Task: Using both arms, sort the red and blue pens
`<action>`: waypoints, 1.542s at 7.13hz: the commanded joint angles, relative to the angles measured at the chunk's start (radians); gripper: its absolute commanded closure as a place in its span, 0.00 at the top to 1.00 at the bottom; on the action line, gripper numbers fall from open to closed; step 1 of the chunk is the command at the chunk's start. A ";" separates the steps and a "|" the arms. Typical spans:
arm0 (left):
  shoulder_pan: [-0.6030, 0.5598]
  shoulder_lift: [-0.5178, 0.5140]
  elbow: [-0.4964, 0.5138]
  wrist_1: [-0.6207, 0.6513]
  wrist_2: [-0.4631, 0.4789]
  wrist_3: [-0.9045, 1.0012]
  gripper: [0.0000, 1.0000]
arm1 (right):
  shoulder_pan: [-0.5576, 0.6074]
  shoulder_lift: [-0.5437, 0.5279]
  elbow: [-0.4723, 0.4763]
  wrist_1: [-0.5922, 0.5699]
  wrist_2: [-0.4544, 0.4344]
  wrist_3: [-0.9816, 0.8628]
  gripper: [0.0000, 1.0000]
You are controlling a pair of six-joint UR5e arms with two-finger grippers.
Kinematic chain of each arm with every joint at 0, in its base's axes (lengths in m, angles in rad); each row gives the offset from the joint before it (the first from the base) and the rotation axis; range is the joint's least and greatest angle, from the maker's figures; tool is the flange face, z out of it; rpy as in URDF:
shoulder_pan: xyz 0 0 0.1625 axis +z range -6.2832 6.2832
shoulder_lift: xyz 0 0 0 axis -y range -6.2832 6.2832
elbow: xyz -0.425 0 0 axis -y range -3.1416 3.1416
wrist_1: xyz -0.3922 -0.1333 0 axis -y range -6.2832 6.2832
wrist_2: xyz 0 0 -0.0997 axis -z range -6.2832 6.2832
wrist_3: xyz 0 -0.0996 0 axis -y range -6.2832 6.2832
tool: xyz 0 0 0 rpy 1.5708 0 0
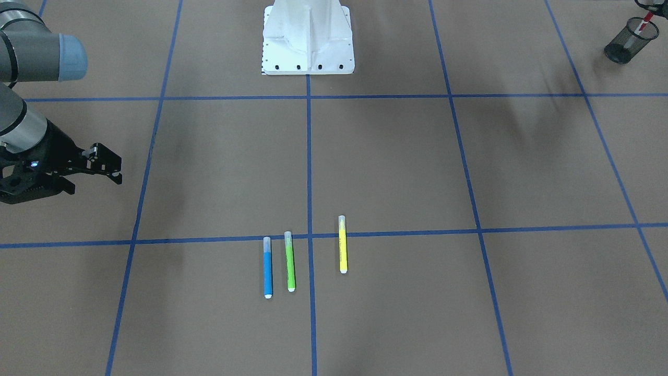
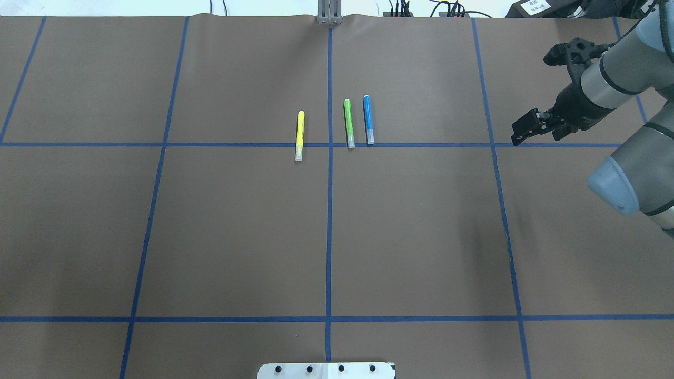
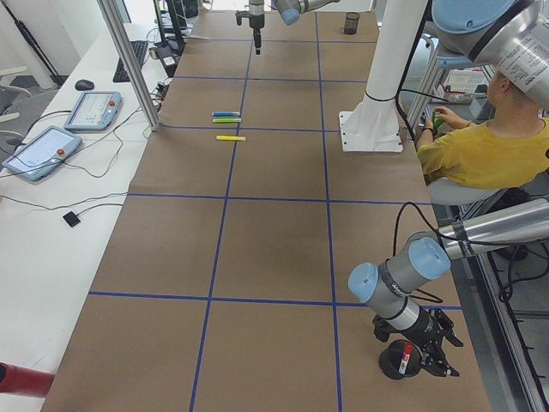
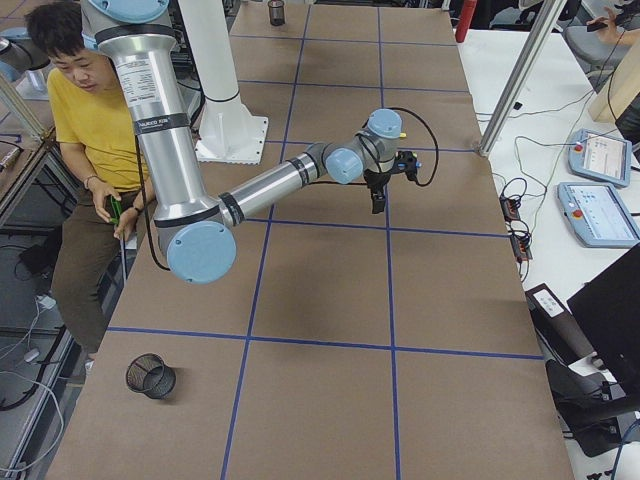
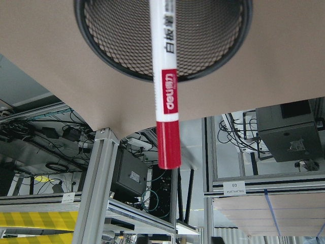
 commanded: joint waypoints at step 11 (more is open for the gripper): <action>-0.349 -0.162 -0.195 -0.015 -0.181 0.001 1.00 | 0.000 0.001 -0.010 0.002 -0.032 0.001 0.99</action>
